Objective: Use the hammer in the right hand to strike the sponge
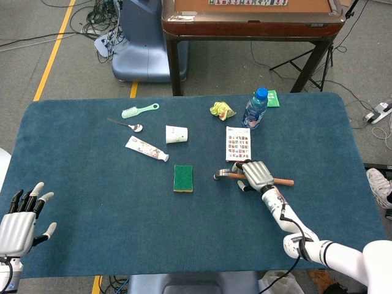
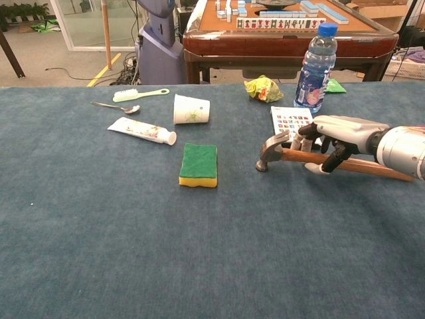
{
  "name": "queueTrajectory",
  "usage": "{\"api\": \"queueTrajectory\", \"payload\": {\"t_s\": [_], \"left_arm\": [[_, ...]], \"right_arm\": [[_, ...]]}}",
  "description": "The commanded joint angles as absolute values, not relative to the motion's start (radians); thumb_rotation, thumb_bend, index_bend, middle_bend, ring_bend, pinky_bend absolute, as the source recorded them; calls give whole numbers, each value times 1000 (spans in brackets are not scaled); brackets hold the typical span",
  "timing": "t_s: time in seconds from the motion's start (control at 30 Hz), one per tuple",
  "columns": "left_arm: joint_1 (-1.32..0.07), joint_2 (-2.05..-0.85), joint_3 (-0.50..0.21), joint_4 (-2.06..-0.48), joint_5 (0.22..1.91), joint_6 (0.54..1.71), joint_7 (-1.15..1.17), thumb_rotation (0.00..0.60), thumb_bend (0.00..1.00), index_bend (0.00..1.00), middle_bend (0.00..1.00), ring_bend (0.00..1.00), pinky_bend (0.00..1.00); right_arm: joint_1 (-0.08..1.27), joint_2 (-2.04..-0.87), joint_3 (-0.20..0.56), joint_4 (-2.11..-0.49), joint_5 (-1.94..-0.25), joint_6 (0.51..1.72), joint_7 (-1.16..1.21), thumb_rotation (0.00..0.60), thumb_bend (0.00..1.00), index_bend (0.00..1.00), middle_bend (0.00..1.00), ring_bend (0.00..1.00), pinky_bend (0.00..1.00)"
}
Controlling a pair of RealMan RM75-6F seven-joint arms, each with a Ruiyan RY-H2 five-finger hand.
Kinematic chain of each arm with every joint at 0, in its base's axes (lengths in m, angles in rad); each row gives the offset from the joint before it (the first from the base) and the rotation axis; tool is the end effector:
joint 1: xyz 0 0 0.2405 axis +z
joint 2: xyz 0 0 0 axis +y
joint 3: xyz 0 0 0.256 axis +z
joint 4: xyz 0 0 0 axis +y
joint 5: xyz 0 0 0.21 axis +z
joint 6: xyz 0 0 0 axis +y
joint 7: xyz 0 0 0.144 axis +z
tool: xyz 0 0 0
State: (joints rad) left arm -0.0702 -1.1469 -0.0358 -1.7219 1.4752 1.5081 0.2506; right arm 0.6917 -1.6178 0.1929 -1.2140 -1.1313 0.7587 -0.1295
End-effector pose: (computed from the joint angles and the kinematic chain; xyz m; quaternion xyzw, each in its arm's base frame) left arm -0.2921 0.1717 0.1434 -0.6079 -0.3627 -0.3472 0.6151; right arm -0.2122 -0.3596 -0.0359 0.7210 -0.4650 0.3122 0.4081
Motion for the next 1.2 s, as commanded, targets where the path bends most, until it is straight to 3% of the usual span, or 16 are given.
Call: {"api": "queueTrajectory", "payload": {"t_s": [0.03,0.7,1.2], "left_arm": [[-71,-1147,-36,-1721,1475,1507,251,600,243,203,65,90,12],[-71,-1148,-38,-1716,1472,1506,251,600,243,203,65,90,12],[-72,-1146,-36,-1716,1467,1498,253,600,243,203,65,90,12]], "right_arm": [[693,-1619,190,-1214,-1129,756,-124,600,460,361,430,222,330],[713,-1619,171,-1212,-1105,736,-130,600,568,394,470,224,329],[713,-1618,162,-1210,-1089,741,-132,600,580,422,500,244,329]]}}
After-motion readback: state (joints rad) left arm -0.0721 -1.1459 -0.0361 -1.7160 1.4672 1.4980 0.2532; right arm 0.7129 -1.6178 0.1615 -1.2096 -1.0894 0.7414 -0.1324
